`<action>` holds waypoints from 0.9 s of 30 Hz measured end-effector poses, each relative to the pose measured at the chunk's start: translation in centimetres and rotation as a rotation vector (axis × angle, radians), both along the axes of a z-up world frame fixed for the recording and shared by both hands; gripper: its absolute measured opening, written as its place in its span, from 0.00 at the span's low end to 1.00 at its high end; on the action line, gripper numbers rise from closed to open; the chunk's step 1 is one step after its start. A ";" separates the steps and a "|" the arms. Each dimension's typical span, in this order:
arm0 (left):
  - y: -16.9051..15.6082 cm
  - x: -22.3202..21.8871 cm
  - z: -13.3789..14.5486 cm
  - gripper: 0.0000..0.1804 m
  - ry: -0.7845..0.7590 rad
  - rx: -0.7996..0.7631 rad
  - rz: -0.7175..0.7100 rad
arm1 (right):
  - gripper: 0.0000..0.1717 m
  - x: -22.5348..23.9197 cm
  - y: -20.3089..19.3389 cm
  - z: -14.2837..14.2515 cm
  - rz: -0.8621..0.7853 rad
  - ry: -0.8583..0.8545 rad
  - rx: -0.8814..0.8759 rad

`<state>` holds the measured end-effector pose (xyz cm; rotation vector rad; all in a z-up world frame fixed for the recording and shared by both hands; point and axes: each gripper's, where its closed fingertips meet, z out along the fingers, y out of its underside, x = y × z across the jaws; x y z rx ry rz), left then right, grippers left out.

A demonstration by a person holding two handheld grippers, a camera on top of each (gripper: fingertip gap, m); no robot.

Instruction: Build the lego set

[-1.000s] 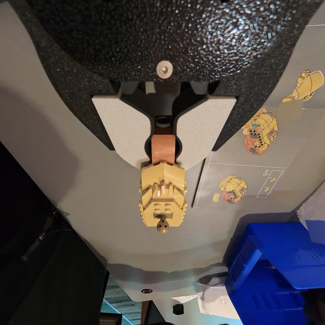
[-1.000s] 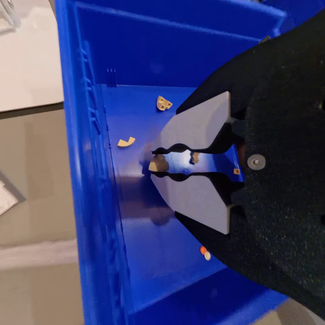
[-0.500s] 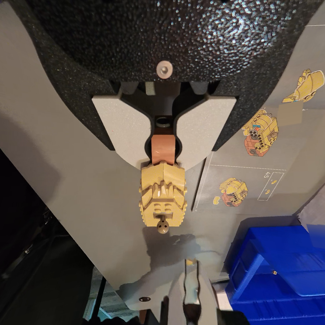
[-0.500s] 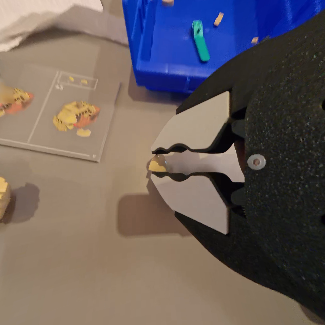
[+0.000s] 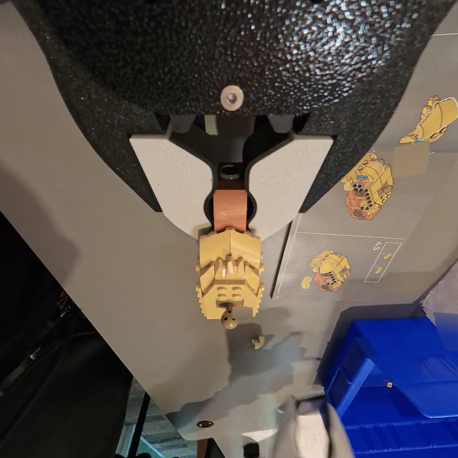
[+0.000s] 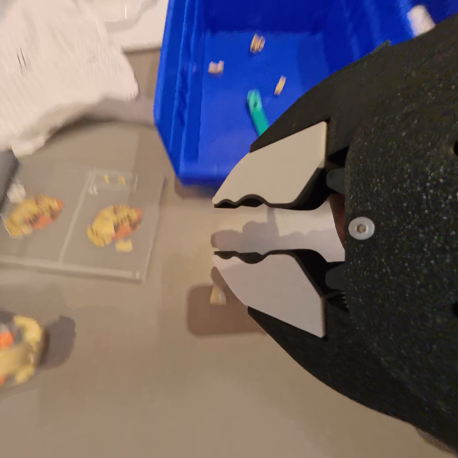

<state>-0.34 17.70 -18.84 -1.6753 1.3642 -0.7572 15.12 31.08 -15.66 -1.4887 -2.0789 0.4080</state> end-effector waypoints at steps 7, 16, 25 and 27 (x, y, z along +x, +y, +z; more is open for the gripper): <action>0.1 -0.1 0.2 0.10 -0.014 -0.006 0.004 | 0.19 -2.8 16.2 2.4 -0.169 -0.002 0.077; 0.2 -0.2 0.4 0.10 -0.030 -0.005 0.012 | 0.20 -7.1 24.3 -5.1 -0.193 -0.199 0.052; 0.0 -0.1 0.4 0.10 -0.026 -0.003 0.003 | 0.04 -6.5 23.5 -6.7 -0.247 -0.280 -0.063; 0.0 -0.1 0.3 0.10 -0.020 -0.002 0.005 | 0.04 -6.1 22.2 -5.0 -0.271 -0.220 -0.114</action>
